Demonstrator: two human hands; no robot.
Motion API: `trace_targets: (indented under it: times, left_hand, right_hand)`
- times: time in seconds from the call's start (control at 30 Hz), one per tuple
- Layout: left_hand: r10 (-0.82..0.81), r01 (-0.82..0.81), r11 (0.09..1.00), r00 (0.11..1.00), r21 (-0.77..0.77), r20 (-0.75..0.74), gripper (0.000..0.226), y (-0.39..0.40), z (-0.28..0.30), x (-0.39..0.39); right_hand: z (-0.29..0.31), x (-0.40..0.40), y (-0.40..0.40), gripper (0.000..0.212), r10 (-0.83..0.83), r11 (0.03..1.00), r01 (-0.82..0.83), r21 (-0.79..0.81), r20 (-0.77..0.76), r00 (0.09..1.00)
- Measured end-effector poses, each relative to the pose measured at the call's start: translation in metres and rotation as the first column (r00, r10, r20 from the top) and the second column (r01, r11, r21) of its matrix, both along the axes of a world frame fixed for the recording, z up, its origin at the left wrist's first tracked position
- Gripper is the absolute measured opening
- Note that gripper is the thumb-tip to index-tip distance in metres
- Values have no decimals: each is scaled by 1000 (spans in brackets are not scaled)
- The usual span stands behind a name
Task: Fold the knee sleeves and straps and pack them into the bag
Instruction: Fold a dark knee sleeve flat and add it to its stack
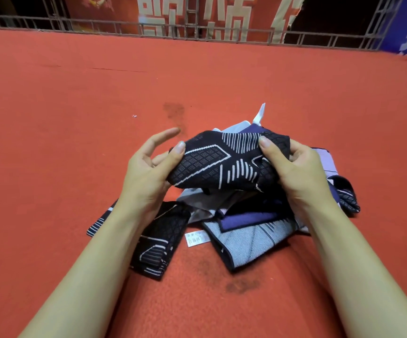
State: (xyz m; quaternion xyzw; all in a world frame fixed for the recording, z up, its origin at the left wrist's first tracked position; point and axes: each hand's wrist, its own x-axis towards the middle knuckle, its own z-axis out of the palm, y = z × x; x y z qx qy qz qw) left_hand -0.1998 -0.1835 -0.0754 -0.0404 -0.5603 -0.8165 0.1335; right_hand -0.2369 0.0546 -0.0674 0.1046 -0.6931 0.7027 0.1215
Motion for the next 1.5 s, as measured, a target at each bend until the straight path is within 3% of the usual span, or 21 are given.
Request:
trace_targets:
  times: [0.13,0.23,0.37,0.47,0.6,0.7,0.77,0.93,1.03,1.2,1.27,1.37,1.5]
  left_hand:
    - [62,-72,988,995,-136,-80,37,-6,1,1]
    - [142,-162,967,984,-198,-112,32,-14,-1,-1]
    - [94,-112,973,991,-202,-96,34,-15,-1,-1]
    - [56,-79,941,995,-330,-80,36,-11,0,1]
    - [75,-121,833,992,-541,-106,29,-12,-4,0]
    - [171,-198,832,980,-518,-101,33,-12,-2,0]
    - [251,-273,780,961,-563,-119,36,-14,-1,0]
    - [311,-334,717,939,-611,-149,30,-18,-9,0]
    - [331,-338,726,935,-599,-127,22,-18,-13,-2]
    - [387,-399,619,904,-677,-179,23,-16,-14,-5]
    - [363,-368,622,918,-691,-162,19,-13,-12,-4]
    - [249,-284,626,955,-726,-160,8,-11,-9,0]
    - [0,-49,595,998,-802,-61,30,2,-5,10]
  right_hand:
    - [1,-5,7,59,-58,997,56,60,28,998]
    - [4,-7,15,42,-85,996,87,-34,51,995]
    - [8,-3,14,29,-38,999,38,-36,-12,999]
    - [8,-3,16,22,8,994,0,108,-71,997]
    - [4,-3,22,19,-56,938,103,331,-147,987]
    - [5,-3,23,16,-84,913,151,378,-190,978]
    - [6,-4,26,12,-134,885,220,410,-226,965]
    - [5,-7,26,21,-248,814,375,443,-318,915]
    - [3,-9,22,18,-197,868,289,404,-253,947]
    - [-1,-7,17,21,-188,882,286,376,-276,943]
    - [4,-3,15,21,-145,904,225,362,-235,961]
    - [15,8,9,20,26,978,-5,209,-99,995]
    - [31,18,3,20,219,976,-219,-22,16,976]
